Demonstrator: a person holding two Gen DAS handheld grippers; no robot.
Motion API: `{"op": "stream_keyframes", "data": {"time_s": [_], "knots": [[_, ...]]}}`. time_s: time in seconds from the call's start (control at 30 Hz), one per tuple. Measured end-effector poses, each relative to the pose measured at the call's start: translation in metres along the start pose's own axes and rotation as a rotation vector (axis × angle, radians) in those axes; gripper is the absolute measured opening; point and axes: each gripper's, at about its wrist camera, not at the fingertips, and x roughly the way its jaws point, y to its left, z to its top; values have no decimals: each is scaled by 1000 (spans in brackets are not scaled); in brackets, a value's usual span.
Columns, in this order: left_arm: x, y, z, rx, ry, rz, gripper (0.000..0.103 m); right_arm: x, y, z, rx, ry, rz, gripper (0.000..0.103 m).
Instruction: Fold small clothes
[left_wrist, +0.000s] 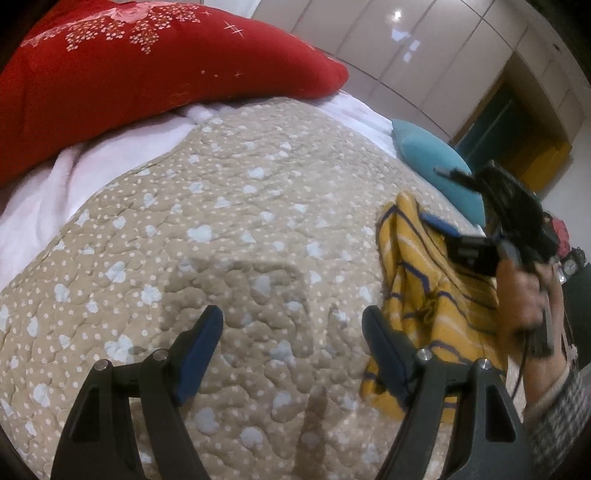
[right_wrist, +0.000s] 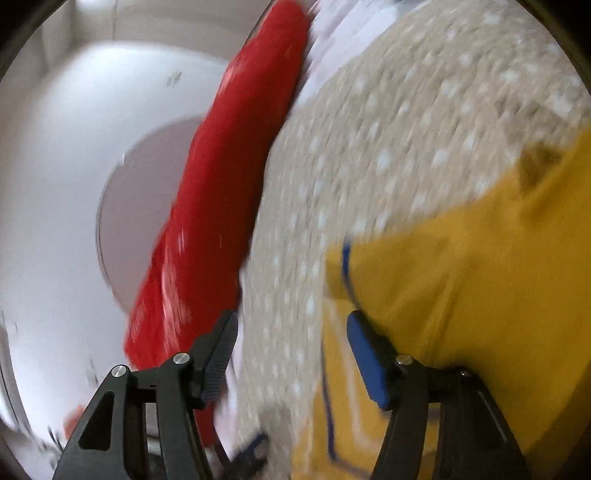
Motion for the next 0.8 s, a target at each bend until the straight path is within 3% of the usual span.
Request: {"op": "stream_keyframes", "data": {"time_s": [0.07,0.17,0.23,0.37,0.5,0.6,0.7,0.8], "knots": [[1,-2,0,10,-1,4,77,-12,-6,20,13,-62,-40,67],[2,-5,-1,21,1,7,77,-36,-16,35,-12,-164,-263,68],[1,-5,-1,24,-4,7,77,-57,-32,37,39,-222,-308,67],[1,-6,-1,24,-3,2,77,-94,-24,19,48,-274,-181,69],[0,-5,-2,16,-5,1,77,-109,1,-22,-34,-186,-36,73],[-2,-5,-3,12,-13,1,77,-105,-1,-55,-12,-123,67,73],[-4,-6,-5,14,-16,-1,77,-105,-25,-61,29,-120,51,71],[-4,-7,-6,26,-18,2,77,-120,-53,-34,100,-247,-25,67]]}}
